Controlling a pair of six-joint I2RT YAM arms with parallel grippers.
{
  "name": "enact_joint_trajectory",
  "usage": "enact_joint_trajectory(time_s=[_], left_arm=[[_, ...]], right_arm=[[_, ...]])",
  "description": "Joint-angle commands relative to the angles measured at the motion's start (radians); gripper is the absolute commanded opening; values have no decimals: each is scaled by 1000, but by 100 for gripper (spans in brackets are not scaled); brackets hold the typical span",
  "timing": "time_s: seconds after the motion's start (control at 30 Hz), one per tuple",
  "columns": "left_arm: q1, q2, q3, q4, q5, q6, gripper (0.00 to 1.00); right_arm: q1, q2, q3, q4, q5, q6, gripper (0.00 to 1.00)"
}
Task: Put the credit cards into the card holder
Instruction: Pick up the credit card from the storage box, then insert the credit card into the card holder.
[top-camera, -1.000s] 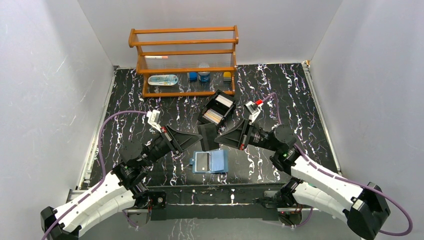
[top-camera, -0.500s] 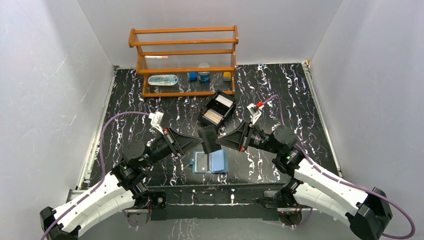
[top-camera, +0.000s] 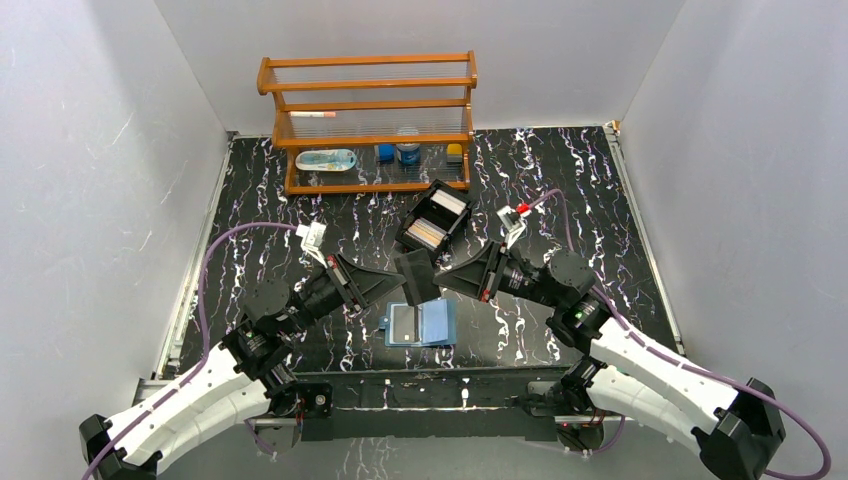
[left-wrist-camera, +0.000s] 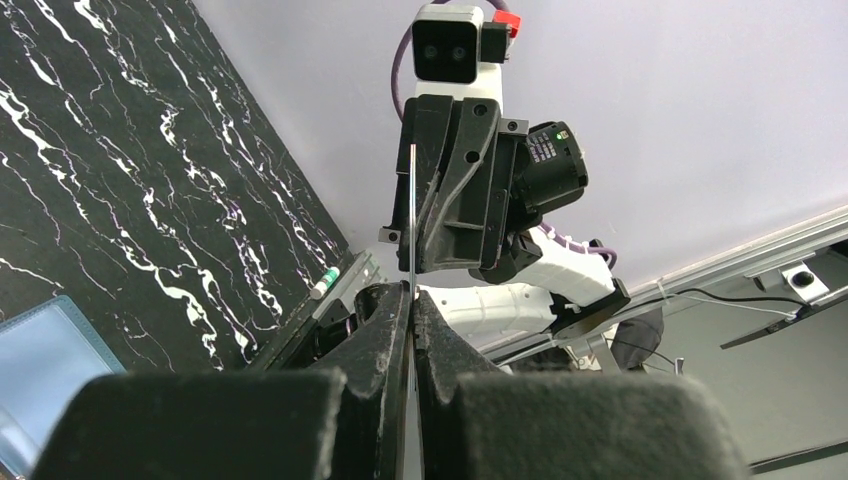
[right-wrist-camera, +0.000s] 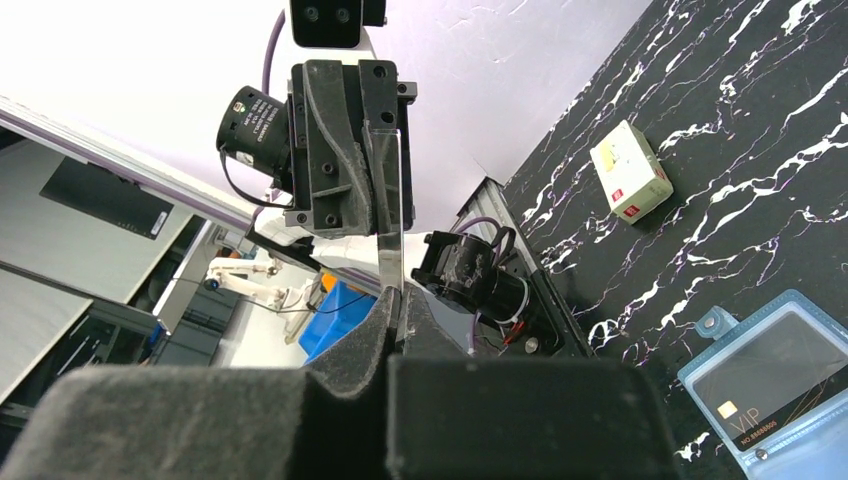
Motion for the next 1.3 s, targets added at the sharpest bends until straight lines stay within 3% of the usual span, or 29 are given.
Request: enact_joint_trajectory(time_s=[0.0,0.23,0.53,0.83,1.13,1.27], left_arm=[[5,-8,54,21,14,18,0],[5,-26,58,-77,-15,63,0],[5,-11,59,-89,-9,82,0],[5,120,134,-463,-70,127,0],[8,238,62,-523,-66,112,0],[19,316,10,-443,-10,118,0]], right_arm=[[-6,-34,32,-4,42,-29,0],[-7,-96,36,-73,114,-56,0],[-7,-89,38,-93,127,-63,0],[-7,-56,189,-371,320,-189,0],[-7,87,277,-480,441,-319,0],[-7,159,265,-494,471,-338,0]])
